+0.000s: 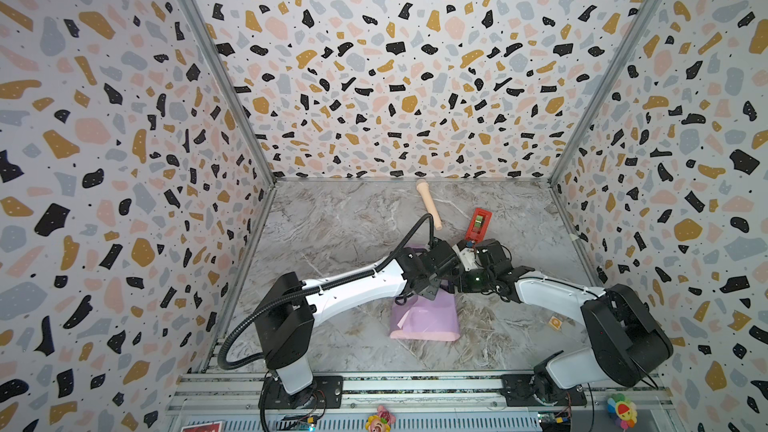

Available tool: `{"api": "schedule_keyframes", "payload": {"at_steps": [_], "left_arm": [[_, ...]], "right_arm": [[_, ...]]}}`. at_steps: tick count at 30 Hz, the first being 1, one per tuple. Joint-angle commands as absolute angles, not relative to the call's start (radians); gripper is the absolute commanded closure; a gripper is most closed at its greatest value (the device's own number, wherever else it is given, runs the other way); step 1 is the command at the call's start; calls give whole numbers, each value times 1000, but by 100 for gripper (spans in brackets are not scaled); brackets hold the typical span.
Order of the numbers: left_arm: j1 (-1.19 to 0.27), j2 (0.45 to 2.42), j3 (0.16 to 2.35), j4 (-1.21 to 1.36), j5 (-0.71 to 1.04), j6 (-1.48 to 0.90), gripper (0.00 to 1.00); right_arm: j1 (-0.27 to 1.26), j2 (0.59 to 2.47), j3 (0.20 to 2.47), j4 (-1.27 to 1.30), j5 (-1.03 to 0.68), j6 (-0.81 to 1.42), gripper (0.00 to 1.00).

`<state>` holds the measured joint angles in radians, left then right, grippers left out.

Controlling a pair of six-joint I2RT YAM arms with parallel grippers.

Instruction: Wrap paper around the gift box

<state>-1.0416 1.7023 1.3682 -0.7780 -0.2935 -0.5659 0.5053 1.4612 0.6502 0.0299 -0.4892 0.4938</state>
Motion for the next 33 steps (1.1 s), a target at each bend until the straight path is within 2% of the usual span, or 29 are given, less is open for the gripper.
{"api": "schedule_keyframes", "payload": {"at_steps": [1, 17, 33], "left_arm": [[-1039, 1709, 1384, -795, -280, -574, 100], [-1072, 1762, 1448, -898, -430, -588, 100], [-1079, 1784, 1501, -873, -367, -578, 100]], "right_arm": [[538, 1518, 609, -115, -419, 475, 14], [538, 1514, 607, -110, -425, 481, 14], [538, 1515, 600, -102, -433, 487, 14]]}}
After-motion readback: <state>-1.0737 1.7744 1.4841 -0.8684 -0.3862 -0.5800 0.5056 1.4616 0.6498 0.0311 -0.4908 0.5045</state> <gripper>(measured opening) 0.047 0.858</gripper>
